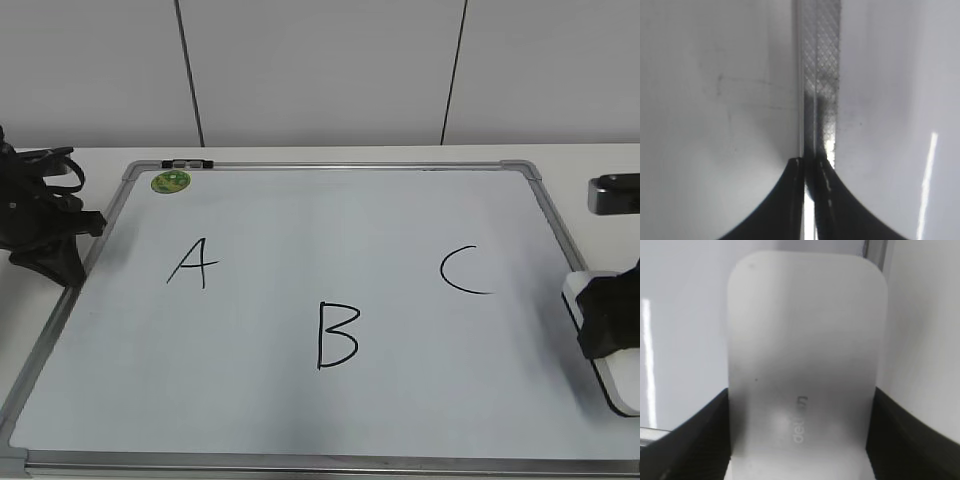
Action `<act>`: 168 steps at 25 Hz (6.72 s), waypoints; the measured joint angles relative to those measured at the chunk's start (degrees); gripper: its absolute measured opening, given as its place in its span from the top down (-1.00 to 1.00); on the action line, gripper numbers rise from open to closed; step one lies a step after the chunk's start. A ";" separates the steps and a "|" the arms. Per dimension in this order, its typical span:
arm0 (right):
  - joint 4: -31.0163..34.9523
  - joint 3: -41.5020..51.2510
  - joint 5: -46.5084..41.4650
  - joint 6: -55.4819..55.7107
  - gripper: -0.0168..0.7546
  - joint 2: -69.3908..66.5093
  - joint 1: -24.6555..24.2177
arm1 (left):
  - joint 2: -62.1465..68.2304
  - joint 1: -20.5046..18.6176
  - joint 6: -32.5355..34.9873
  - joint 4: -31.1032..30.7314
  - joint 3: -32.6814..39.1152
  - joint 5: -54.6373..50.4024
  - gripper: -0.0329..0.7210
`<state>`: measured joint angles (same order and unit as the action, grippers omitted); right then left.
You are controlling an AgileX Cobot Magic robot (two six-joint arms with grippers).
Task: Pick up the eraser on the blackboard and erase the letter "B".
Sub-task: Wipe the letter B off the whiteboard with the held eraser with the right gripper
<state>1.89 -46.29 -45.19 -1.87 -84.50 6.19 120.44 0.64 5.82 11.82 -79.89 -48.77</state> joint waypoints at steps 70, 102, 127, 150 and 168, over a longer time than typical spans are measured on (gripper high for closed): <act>-0.08 -40.32 -7.04 -0.14 -0.49 -36.82 39.03 | 0.00 0.00 0.00 0.31 -0.03 -0.24 0.89; -7.52 -43.16 -9.61 3.68 -0.49 -37.49 37.09 | 0.00 0.00 0.00 0.31 -0.03 -0.24 0.89; -10.36 -43.42 -10.26 2.71 -0.49 -38.17 31.41 | 0.00 0.00 0.00 0.07 -0.03 -0.14 0.89; -5.89 -43.63 -9.93 0.72 -0.49 -38.17 27.46 | 0.00 0.00 0.00 -0.03 -0.03 -0.14 0.88; -5.53 -51.23 -15.71 0.30 -0.49 -38.21 38.64 | 0.00 0.00 0.00 -0.03 -0.03 -0.14 0.88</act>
<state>-3.63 -97.52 -60.89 -1.57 -122.71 44.84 120.44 0.64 5.82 11.79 -79.92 -48.91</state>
